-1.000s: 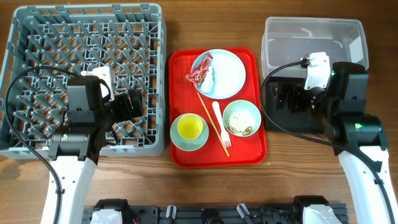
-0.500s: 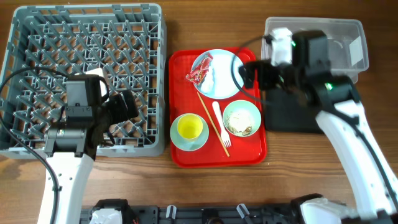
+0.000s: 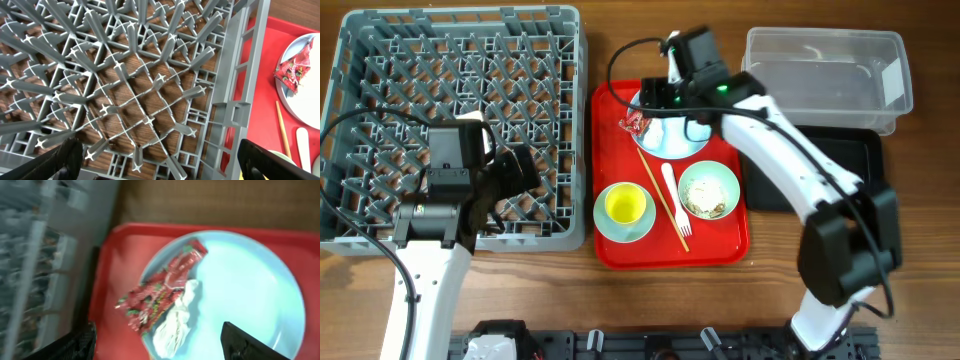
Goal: Sort waste into correct bins and load items into the dishwasher rack
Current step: 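Reach the right gripper to the white plate and grasp the tissue, then carry the tissue with the right gripper and drop it in the clear bin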
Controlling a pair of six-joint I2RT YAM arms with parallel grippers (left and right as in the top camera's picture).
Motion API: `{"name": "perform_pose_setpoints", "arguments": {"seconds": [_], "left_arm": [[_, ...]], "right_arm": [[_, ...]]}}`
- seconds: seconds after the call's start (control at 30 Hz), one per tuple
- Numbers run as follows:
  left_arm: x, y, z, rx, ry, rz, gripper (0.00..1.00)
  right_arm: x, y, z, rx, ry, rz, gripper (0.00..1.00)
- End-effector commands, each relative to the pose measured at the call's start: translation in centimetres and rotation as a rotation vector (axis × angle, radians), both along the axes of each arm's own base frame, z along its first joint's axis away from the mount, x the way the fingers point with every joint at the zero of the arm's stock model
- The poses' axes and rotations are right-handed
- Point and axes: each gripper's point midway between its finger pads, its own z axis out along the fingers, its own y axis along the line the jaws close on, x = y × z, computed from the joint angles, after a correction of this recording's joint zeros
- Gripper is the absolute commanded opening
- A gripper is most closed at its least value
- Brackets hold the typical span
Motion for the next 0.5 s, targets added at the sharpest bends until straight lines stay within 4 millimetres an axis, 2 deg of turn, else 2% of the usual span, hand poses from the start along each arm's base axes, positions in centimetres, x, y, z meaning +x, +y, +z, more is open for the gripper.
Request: {"name": "perform_pose_setpoints", "arguments": {"seconds": [0.0, 0.07, 0.17, 0.23, 0.33, 0.43, 0.47], "left_arm": [[0.4, 0.2, 0.7, 0.007, -0.019, 0.018, 1.0], [0.4, 0.2, 0.7, 0.007, -0.019, 0.018, 1.0], [0.4, 0.2, 0.7, 0.007, -0.019, 0.018, 1.0], [0.4, 0.2, 0.7, 0.007, -0.019, 0.018, 1.0], [0.4, 0.2, 0.7, 0.007, -0.019, 0.018, 1.0], [0.4, 0.2, 0.6, 0.007, -0.018, 0.018, 1.0], [0.4, 0.2, 0.6, 0.007, -0.018, 0.018, 1.0]], "right_arm": [[0.8, -0.5, -3.8, -0.041, 0.06, -0.139, 0.76], [0.4, -0.4, -6.1, -0.046, 0.114, -0.152, 0.71], [-0.2, -0.2, -7.9, -0.05, 0.164, -0.136, 0.62], [-0.9, -0.7, -9.2, -0.082, 0.204, -0.142, 0.48], [-1.4, -0.8, -10.5, -0.095, 0.237, -0.136, 0.47], [-1.5, -0.8, -10.8, -0.098, 0.248, -0.137, 0.39], [-1.5, -0.8, -10.8, -0.097, 0.248, -0.136, 0.33]]}}
